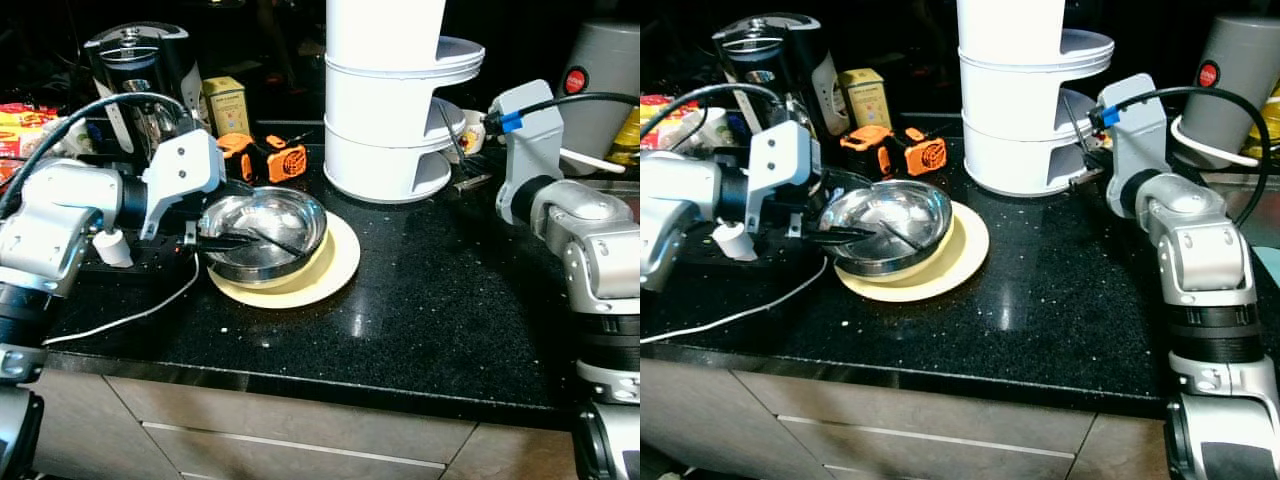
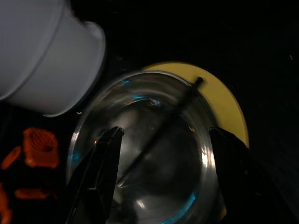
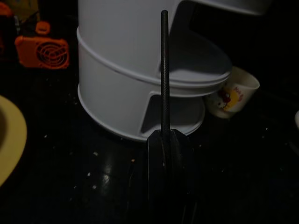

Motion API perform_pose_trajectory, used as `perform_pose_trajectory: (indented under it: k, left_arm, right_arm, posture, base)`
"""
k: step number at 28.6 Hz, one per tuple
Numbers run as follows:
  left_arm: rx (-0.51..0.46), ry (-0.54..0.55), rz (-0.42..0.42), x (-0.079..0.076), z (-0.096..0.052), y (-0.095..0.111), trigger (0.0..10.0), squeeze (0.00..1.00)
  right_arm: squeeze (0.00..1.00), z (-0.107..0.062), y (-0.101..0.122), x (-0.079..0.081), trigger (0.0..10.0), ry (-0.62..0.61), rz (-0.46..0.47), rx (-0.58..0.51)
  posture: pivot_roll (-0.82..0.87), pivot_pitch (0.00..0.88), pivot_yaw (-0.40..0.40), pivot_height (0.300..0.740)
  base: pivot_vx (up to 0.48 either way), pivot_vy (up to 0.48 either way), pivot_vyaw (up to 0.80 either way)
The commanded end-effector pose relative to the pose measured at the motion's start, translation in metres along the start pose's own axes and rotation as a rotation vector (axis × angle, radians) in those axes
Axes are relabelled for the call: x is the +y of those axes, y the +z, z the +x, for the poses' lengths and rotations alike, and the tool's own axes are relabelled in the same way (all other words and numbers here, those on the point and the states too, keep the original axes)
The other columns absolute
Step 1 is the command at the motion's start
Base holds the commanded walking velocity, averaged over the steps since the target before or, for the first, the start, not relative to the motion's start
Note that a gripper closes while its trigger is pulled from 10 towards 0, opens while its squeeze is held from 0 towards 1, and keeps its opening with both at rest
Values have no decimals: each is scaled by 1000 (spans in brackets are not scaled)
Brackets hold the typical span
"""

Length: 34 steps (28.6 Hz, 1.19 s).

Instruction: Kitchen organization

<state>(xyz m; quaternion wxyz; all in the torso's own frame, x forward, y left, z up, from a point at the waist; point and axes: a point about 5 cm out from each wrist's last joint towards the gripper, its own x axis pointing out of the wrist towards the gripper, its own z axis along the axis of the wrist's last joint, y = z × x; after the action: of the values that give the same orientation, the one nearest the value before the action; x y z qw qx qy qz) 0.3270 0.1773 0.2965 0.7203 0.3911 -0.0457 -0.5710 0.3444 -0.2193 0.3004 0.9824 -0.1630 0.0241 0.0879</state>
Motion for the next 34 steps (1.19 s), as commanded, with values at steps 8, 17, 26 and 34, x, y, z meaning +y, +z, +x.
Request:
perform_pose_trajectory:
  k: [8,17,26,34]
  left_arm:
    - [139,-58,169,5,11,-9,10000,0]
    - [80,-37,205,14,14,-2,10000,0]
    - [-82,23,159,28,14,15,10000,0]
    - [13,199,230,43,10,4,10000,0]
  right_arm:
    - [0,-7,-8,2,10000,12,-6,48]
    - [0,-12,-11,2,10000,4,-11,68]
    - [0,-15,-10,1,10000,-3,-15,72]
    - [0,-15,-10,3,10000,3,-14,71]
  posture:
    - [-61,0,58,740]
    - [-73,0,68,740]
    - [-78,0,74,740]
    - [-75,0,73,740]
  base:
    - [0,0,0]
    - [0,0,0]
    - [0,0,0]
    - [0,0,0]
